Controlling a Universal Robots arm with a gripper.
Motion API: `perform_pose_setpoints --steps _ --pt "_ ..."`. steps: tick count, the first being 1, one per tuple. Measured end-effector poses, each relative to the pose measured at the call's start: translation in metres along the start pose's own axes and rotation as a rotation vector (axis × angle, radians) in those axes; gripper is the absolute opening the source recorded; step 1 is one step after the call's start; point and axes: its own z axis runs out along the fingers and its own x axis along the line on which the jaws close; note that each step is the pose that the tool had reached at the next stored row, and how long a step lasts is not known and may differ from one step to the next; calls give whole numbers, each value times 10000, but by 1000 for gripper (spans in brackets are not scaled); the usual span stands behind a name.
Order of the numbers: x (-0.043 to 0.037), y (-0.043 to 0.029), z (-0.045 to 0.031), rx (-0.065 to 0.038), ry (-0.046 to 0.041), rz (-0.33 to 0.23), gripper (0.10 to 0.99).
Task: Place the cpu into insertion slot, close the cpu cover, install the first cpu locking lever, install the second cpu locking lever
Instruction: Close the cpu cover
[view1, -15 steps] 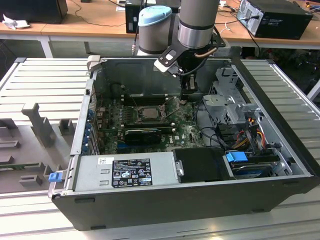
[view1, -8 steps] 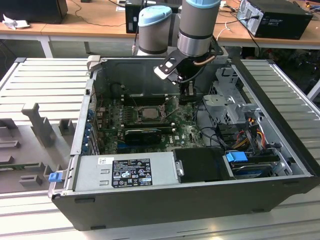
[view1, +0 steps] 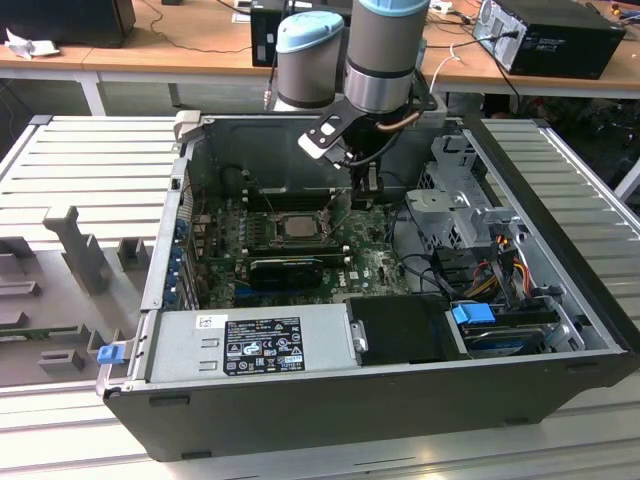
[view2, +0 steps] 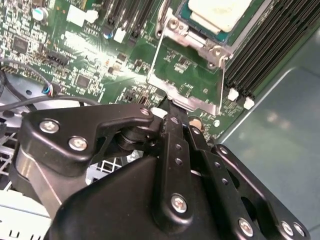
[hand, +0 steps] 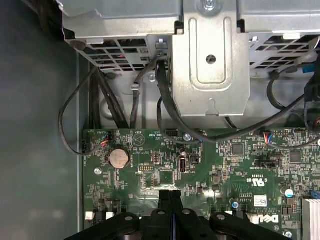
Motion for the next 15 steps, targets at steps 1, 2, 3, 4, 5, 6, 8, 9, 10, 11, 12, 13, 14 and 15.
perform_pose_setpoints --steps 1,2,3,4,5,6,8,9,10,11,12,13,14,15 --pt "0 -14 -1 0 0 -1 106" --pt "-1 -29 -1 0 0 -2 106" --pt "-1 -59 -2 0 0 -1 106" --pt "-1 -82 -3 0 1 -1 106" --pt "-2 -98 -3 0 1 -1 106" --pt "-2 -110 -4 0 0 0 106" --pt "-3 -148 -5 0 1 -1 106" --pt "-3 -160 -6 0 0 -1 106" --pt "-3 -169 -6 0 0 -1 106" --pt "-3 -183 -6 0 1 -2 106" --pt "-4 -203 -7 0 0 -1 106" --pt "-4 -215 -8 0 0 -1 106" --pt "-4 -224 -8 0 0 -2 106" --pt "-4 -233 -8 0 0 -2 106"
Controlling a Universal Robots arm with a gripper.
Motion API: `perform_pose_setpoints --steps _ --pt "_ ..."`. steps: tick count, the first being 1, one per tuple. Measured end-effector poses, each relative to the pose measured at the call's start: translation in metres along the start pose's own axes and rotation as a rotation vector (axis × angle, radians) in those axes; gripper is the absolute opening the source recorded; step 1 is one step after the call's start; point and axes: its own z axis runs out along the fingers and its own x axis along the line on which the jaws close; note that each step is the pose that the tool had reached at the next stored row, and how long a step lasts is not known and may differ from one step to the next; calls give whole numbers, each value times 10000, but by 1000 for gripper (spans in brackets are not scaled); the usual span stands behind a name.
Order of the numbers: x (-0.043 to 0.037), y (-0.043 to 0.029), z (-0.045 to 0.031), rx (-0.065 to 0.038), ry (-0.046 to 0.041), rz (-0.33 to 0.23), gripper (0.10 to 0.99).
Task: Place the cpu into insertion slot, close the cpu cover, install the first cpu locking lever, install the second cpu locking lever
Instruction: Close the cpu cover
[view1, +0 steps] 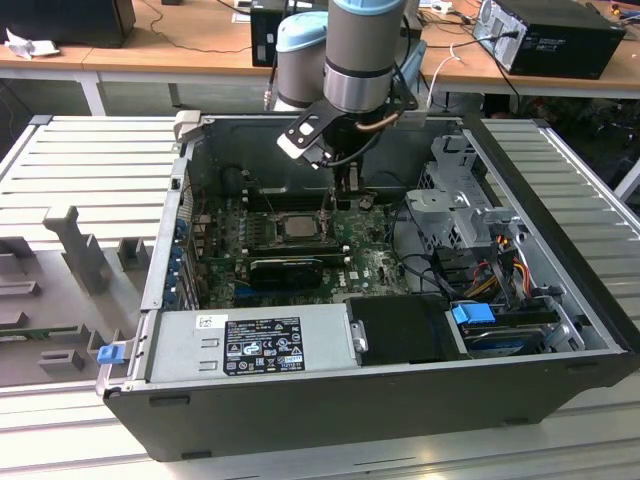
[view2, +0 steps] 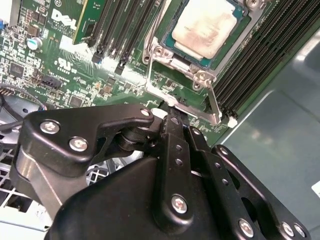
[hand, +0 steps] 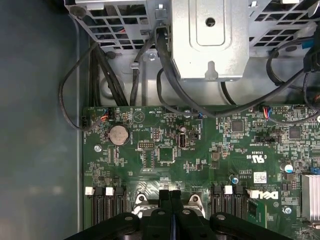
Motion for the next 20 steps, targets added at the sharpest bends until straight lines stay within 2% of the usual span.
perform_pose_setpoints --steps 13,20 --pt "-2 -115 -4 0 0 0 106" --pt "-3 -145 -5 0 0 0 106"
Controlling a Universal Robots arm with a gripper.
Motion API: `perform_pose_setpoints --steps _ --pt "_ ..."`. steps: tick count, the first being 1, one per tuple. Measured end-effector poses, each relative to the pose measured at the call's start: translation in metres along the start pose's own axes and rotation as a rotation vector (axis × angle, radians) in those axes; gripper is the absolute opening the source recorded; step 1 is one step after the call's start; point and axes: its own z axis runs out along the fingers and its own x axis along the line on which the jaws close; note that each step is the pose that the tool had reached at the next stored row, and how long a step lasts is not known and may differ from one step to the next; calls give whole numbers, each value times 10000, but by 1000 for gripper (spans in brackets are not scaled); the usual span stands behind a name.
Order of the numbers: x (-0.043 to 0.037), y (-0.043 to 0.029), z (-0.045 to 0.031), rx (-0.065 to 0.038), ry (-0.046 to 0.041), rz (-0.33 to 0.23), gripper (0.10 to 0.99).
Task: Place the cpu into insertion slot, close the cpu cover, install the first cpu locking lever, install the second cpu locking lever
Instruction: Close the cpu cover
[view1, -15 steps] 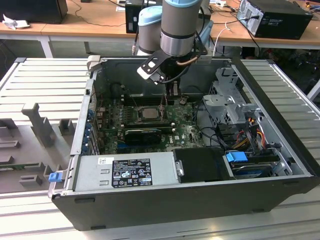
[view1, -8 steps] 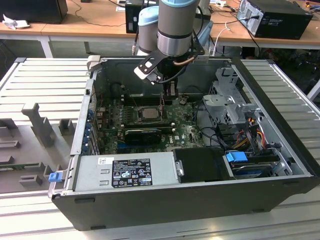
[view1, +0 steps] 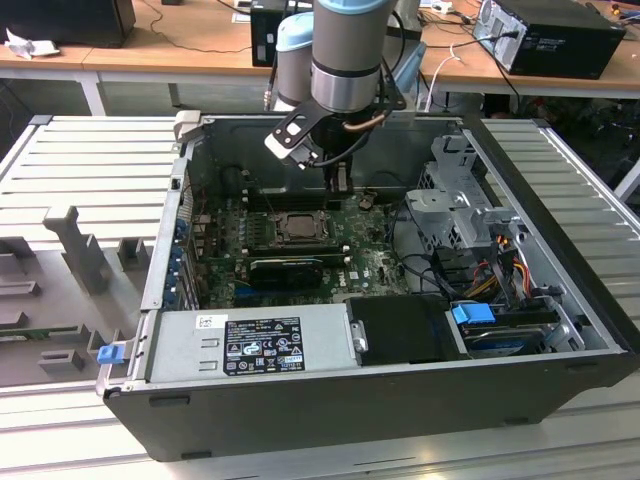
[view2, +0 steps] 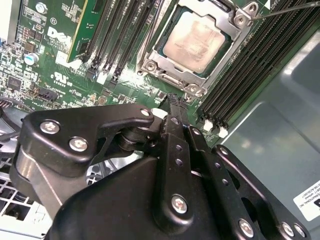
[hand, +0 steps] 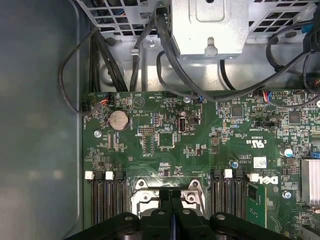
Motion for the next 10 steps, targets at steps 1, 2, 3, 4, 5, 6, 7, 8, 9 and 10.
perform_pose_setpoints --steps 1,2,3,4,5,6,7,8,9,10 --pt "0 -3 0 0 0 0 106" --pt "0 -5 0 0 0 0 106" --pt "0 -10 0 0 0 0 106" --pt "0 -12 0 0 0 0 106" --pt "0 -16 0 0 0 0 106" --pt "0 -19 -1 0 0 -1 106" --pt "0 -22 -1 0 0 0 106" --pt "-1 -27 -1 0 -1 0 106" --pt "-1 -33 -1 0 -1 0 106" --pt "-1 -38 -1 0 -1 0 106"
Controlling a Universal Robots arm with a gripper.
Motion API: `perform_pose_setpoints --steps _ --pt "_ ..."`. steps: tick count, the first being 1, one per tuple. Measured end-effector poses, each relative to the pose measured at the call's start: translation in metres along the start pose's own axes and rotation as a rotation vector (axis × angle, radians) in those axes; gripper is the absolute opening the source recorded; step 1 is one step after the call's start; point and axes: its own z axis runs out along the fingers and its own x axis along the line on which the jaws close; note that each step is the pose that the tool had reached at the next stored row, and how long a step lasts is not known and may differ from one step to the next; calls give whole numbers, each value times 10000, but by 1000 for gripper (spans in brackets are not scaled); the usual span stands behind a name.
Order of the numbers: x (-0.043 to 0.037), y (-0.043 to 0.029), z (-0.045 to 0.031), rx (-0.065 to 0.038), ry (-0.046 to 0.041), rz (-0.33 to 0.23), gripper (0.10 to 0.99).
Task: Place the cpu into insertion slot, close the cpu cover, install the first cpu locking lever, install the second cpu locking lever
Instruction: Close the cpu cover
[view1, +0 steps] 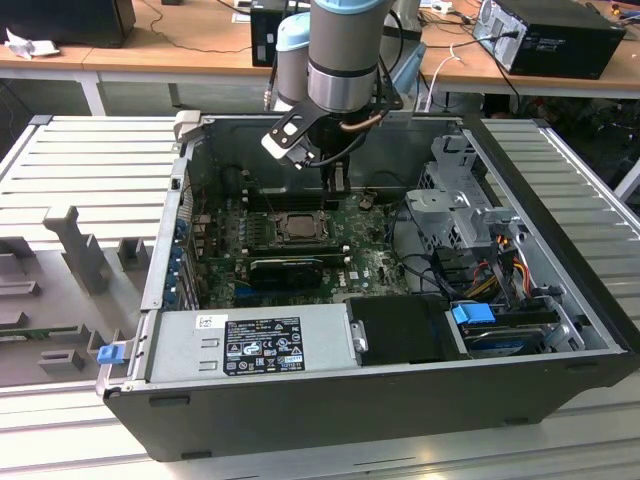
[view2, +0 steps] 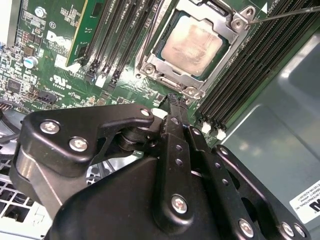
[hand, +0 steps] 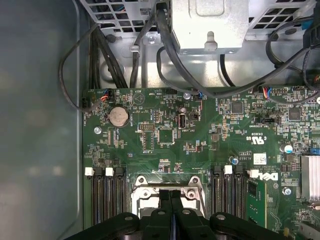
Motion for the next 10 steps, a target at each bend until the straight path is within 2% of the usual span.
perform_pose_setpoints --steps 6,8,10 --pt "-1 -36 4 -1 2 -1 106" --pt "-1 -50 22 -1 1 0 106" --pt "-4 -77 72 1 2 -25 106"
